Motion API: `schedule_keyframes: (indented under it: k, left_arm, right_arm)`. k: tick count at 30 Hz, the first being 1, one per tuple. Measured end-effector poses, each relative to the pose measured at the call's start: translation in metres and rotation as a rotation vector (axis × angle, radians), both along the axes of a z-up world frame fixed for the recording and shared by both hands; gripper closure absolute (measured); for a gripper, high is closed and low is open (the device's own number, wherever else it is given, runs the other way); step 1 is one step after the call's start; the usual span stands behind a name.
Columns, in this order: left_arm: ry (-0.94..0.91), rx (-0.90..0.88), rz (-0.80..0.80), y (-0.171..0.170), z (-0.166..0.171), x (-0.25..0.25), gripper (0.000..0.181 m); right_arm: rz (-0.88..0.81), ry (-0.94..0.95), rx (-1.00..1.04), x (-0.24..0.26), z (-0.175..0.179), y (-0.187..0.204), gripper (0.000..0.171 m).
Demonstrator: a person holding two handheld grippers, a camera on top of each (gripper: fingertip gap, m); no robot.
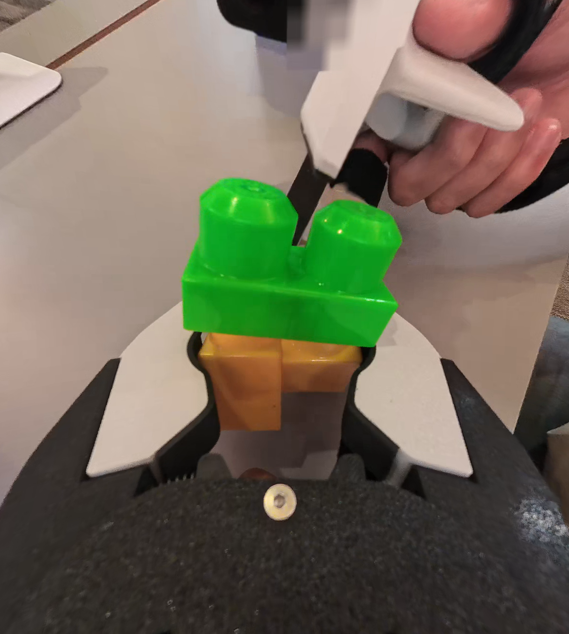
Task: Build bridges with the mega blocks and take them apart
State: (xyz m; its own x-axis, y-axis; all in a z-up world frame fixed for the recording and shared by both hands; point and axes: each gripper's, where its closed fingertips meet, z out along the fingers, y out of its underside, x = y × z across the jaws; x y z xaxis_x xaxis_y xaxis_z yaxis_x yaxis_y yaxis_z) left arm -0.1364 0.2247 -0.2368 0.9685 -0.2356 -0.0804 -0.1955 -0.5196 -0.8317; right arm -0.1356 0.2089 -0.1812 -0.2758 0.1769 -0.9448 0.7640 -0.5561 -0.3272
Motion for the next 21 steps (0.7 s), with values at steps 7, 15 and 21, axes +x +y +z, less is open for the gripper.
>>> schedule_keyframes:
  k: [7, 15, 21]
  left_arm:
    - [0.007, -0.066, 0.041, -0.003, -0.01, -0.009, 0.093]
    - [0.028, -0.042, 0.047, -0.002, -0.003, -0.008, 0.093]
    - [0.033, -0.031, 0.035, -0.002, 0.002, -0.004, 0.093]
  right_arm:
    - [-0.049, 0.037, 0.375, 0.0, 0.002, 0.01, 0.131]
    - [-0.064, 0.104, 0.842, -0.005, 0.014, 0.013, 0.171]
    - [-0.076, 0.175, 0.931, -0.009, 0.031, 0.009, 0.171]
